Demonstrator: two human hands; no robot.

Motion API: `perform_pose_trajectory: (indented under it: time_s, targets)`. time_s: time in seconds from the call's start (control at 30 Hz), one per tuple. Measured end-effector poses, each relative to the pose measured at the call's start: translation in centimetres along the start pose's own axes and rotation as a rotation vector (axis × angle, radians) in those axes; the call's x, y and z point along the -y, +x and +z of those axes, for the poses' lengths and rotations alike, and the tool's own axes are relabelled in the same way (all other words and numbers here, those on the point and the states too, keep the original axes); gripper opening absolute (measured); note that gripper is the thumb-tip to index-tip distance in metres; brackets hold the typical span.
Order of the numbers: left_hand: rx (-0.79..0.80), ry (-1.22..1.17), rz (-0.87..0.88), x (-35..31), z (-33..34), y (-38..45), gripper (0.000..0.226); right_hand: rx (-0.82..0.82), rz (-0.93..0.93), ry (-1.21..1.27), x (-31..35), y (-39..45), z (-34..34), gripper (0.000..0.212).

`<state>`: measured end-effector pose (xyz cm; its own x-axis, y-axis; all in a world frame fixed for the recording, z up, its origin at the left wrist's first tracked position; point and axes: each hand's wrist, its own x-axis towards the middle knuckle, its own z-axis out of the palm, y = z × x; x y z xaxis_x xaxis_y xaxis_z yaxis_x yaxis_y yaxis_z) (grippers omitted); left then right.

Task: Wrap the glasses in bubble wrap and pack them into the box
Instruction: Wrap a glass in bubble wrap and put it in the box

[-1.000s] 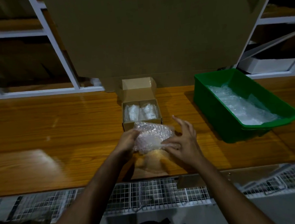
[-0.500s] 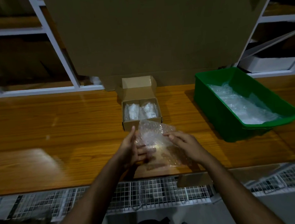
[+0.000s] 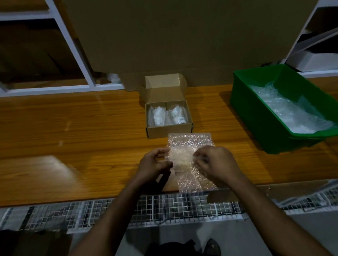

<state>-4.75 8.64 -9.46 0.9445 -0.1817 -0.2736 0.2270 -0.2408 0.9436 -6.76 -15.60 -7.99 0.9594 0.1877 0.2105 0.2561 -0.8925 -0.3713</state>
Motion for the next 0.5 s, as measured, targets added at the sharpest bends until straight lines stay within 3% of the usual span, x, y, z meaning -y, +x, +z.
perform_pose_trajectory:
  time_s: [0.17,0.3,0.37,0.5]
  targets:
    - [-0.038,0.185,0.125,-0.2,0.8,0.2,0.062,-0.083,0.136,0.224,-0.1,0.2,-0.6,0.021]
    - [-0.156,0.421,0.266,-0.7,2.0,0.7,0.094,-0.171,0.062,0.285,-0.3,-0.6,-1.4,0.022]
    - [-0.201,0.484,0.255,-0.6,2.3,1.2,0.104,-0.21,0.012,0.293,-0.9,-1.2,-1.4,0.02]
    - [-0.23,0.532,0.246,-0.3,2.5,1.4,0.1,-0.214,-0.087,0.294,-2.4,-3.4,-1.5,0.023]
